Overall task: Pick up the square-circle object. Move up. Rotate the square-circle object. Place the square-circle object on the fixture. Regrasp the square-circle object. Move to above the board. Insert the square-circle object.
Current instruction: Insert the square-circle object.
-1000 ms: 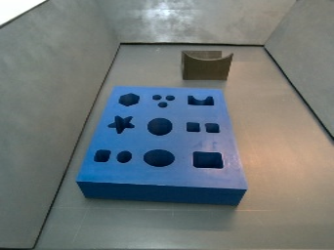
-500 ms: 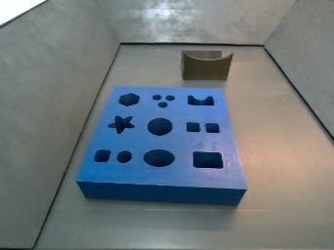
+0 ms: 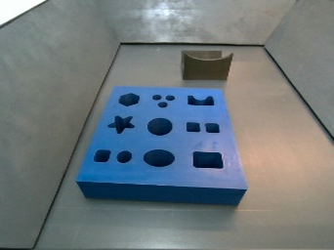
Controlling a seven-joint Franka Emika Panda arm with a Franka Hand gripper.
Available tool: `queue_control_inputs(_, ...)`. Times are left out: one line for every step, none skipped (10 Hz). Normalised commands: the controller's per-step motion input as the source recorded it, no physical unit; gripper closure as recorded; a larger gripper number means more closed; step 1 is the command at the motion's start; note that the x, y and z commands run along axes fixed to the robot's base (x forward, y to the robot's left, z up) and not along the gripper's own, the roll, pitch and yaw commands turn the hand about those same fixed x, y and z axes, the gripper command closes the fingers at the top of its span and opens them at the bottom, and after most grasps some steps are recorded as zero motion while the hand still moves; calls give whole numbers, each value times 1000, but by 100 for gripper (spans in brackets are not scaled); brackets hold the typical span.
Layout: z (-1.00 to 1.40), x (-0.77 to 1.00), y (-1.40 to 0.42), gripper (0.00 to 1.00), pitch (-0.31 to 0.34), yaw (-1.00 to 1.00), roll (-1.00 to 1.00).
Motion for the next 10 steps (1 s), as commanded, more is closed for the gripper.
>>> queue_control_inputs(-26, 0, 0, 100, 0, 0, 0)
queue_control_inputs(-34, 0, 0, 100, 0, 0, 0)
queue_control_inputs(-17, 0, 0, 100, 0, 0, 0)
queue_control_inputs(-17, 0, 0, 100, 0, 0, 0)
queue_control_inputs(-29, 0, 0, 100, 0, 0, 0)
queue_control_inputs(-29, 0, 0, 100, 0, 0, 0)
queue_control_inputs(-34, 0, 0, 100, 0, 0, 0)
queue_control_inputs(-29, 0, 0, 100, 0, 0, 0)
queue_control_inputs(-80, 0, 0, 100, 0, 0, 0)
queue_control_inputs(-200, 0, -103, 100, 0, 0, 0)
